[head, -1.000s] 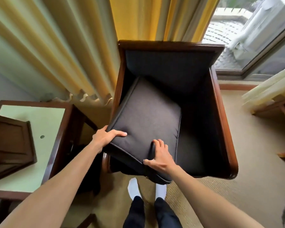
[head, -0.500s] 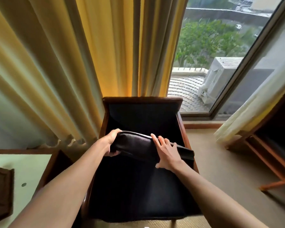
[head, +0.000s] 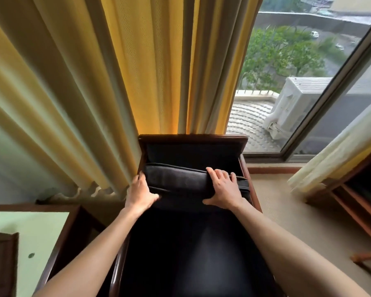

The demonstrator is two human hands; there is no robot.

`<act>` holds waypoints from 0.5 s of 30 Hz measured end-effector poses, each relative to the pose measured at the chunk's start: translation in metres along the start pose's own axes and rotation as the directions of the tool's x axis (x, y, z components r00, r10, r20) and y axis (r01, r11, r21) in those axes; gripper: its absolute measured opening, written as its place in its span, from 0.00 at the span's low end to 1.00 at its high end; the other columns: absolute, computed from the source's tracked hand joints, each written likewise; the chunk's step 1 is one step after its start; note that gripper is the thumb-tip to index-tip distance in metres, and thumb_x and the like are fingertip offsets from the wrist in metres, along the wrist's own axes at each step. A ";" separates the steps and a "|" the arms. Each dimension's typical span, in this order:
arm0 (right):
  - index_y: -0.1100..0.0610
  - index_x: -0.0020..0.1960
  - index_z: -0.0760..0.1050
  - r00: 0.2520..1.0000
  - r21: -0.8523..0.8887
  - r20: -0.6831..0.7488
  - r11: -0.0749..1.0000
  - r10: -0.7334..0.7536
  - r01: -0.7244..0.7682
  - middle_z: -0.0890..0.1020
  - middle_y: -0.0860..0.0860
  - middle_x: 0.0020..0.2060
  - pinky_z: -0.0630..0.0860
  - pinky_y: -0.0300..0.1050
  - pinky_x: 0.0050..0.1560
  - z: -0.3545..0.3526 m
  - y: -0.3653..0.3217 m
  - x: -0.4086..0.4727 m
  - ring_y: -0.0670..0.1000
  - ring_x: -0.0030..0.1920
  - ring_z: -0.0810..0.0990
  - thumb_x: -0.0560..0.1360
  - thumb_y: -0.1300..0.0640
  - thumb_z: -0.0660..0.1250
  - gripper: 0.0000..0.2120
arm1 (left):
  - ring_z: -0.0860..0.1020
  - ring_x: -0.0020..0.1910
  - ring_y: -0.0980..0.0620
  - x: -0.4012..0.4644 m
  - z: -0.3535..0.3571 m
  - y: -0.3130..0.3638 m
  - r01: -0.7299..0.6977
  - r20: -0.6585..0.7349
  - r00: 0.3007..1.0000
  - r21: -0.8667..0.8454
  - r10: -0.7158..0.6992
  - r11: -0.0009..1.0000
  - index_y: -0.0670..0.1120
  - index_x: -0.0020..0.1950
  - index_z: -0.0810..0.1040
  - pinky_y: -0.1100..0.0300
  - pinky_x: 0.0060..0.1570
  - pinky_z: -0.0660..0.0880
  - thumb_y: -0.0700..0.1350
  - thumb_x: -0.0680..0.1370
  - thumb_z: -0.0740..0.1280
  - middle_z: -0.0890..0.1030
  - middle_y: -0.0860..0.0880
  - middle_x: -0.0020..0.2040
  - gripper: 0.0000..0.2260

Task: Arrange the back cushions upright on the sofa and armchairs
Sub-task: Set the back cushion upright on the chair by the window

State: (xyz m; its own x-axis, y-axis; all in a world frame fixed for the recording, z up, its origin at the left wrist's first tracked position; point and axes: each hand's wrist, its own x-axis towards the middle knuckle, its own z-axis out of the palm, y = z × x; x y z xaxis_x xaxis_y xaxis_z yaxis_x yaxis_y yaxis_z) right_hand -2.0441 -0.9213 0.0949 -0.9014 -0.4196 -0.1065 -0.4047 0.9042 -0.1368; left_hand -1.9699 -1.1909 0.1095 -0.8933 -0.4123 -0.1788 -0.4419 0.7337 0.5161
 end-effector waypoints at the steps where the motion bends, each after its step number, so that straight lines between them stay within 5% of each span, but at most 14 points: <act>1: 0.51 0.79 0.50 1.000 -0.031 0.014 1.000 0.001 -0.001 0.66 0.52 0.69 0.56 0.62 0.73 0.001 0.005 0.002 0.57 0.72 0.63 0.59 0.39 0.78 0.58 | 0.75 0.64 0.39 0.005 0.000 -0.002 -0.004 -0.007 1.000 -0.008 0.004 1.000 0.38 0.70 0.68 0.46 0.63 0.73 0.46 0.63 0.81 0.75 0.38 0.65 0.40; 3: 0.50 0.77 0.52 0.999 -0.058 0.052 0.998 -0.004 0.007 0.67 0.51 0.67 0.59 0.61 0.71 0.005 0.013 0.003 0.56 0.70 0.66 0.56 0.42 0.79 0.57 | 0.75 0.63 0.39 0.009 0.000 -0.010 -0.003 -0.016 1.000 -0.033 0.003 0.999 0.40 0.72 0.67 0.45 0.63 0.73 0.41 0.63 0.80 0.76 0.39 0.65 0.40; 7: 0.49 0.73 0.56 0.998 -0.003 0.068 1.000 -0.005 0.005 0.68 0.49 0.65 0.62 0.59 0.67 0.007 0.021 0.007 0.55 0.66 0.68 0.54 0.43 0.78 0.53 | 0.73 0.66 0.36 0.020 -0.002 -0.021 -0.081 0.097 0.991 -0.102 0.091 0.991 0.52 0.79 0.53 0.40 0.65 0.71 0.38 0.59 0.83 0.71 0.40 0.71 0.57; 11: 0.53 0.74 0.55 0.996 -0.047 0.074 0.998 -0.047 0.051 0.67 0.52 0.66 0.53 0.75 0.69 0.000 0.018 0.013 0.56 0.68 0.66 0.55 0.38 0.76 0.55 | 0.73 0.66 0.36 0.029 0.002 -0.004 -0.086 0.073 0.993 -0.097 0.093 0.992 0.50 0.75 0.61 0.40 0.65 0.71 0.40 0.61 0.82 0.74 0.41 0.68 0.48; 15: 0.54 0.69 0.63 0.991 0.031 0.025 0.990 -0.135 0.134 0.73 0.50 0.61 0.67 0.61 0.63 -0.002 -0.006 0.027 0.55 0.63 0.72 0.55 0.41 0.75 0.47 | 0.76 0.62 0.37 0.033 0.006 0.001 -0.072 0.012 0.997 0.009 0.072 0.997 0.50 0.74 0.65 0.44 0.61 0.74 0.36 0.65 0.78 0.77 0.39 0.62 0.40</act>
State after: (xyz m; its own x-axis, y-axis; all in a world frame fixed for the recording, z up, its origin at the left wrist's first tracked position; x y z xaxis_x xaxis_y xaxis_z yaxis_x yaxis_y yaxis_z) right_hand -2.0660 -0.9375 0.0948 -0.8344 -0.5398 -0.1112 -0.5173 0.8367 -0.1799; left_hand -2.0005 -1.2004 0.0991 -0.9236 -0.3525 -0.1511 -0.3775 0.7661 0.5202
